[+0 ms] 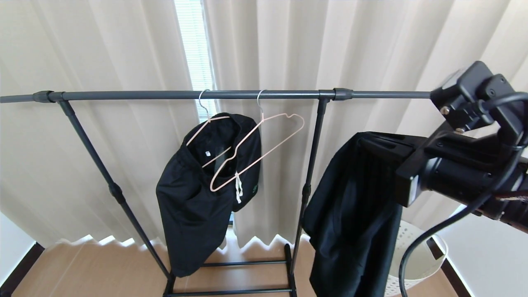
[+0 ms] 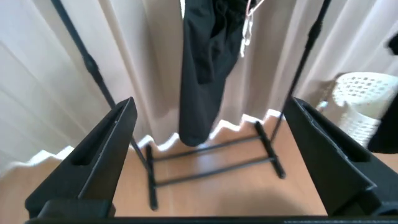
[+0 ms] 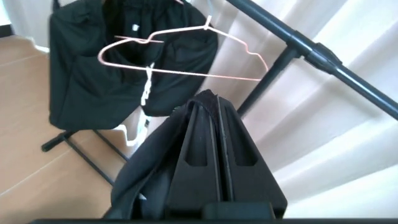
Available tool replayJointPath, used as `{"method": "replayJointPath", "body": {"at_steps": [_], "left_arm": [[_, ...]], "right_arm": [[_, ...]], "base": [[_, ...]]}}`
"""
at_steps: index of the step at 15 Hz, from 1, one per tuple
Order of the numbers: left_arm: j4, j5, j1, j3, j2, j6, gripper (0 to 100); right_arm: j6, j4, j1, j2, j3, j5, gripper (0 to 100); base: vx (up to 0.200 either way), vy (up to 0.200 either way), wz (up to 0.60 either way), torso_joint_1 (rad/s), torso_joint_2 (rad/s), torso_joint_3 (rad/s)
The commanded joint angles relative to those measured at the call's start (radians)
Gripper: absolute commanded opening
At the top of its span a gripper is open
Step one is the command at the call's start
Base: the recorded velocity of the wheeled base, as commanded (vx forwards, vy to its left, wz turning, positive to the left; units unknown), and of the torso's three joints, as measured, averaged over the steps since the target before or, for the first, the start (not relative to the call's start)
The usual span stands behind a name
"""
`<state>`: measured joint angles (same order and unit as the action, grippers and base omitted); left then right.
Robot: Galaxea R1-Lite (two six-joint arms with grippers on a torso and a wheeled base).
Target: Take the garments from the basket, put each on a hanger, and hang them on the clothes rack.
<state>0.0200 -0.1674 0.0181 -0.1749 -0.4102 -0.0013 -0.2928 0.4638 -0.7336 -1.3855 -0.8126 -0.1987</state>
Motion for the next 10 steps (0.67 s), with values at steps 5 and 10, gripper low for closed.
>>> {"method": "replayJointPath", "body": {"at_steps": [5, 10], "left_arm": [[0.017, -0.021, 0.464, -0.546, -0.820, -0.441, 100], [0.026, -0.029, 0.583, -0.632, -1.096, -0.672, 100]], "right_arm": [[0.110, 0.208, -0.061, -0.402, -0.223, -0.212, 0], [0.116, 0.286, -0.110, -0.428, -0.234, -0.257, 0]], "base": [[0.000, 0.000, 0.00, 0.000, 0.00, 0.000], [0.000, 0.000, 0.00, 0.000, 0.00, 0.000]]}}
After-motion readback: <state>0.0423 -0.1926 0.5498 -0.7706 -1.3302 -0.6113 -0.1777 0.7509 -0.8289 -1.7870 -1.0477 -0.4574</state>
